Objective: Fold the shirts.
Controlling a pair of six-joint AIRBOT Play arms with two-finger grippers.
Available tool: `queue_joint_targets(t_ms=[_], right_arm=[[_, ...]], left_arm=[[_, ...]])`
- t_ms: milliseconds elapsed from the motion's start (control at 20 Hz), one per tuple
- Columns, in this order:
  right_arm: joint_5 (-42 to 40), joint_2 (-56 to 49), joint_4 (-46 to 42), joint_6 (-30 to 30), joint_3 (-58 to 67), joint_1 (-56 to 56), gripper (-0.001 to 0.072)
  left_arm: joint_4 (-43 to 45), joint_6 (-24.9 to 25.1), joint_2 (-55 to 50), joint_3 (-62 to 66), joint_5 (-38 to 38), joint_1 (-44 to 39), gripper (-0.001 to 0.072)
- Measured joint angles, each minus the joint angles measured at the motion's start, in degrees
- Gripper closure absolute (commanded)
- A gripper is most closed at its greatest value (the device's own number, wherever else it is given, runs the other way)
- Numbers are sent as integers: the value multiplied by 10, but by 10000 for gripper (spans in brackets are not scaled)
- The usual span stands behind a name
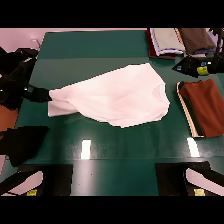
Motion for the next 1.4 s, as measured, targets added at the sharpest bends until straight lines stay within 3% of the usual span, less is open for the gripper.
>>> queue_joint_targets(t_ms=[250, 650, 950, 1300, 1400], right_arm=[[-1, 6, 0, 0, 0, 0, 303], [5, 7, 0, -1, 0, 0, 304], [5, 7, 0, -1, 0, 0, 303], [8, 7, 1, -1, 0, 4, 303], [10, 8, 1, -1, 0, 5, 304]], left_arm=[[41, -28, -7, -26, 35, 16, 110], [53, -58, 0, -175, 23, 19, 110], [3, -68, 36, -291, 59, 19, 110], [-68, -69, 43, -332, 119, 4, 114], [-74, -67, 41, -336, 133, -18, 607]])
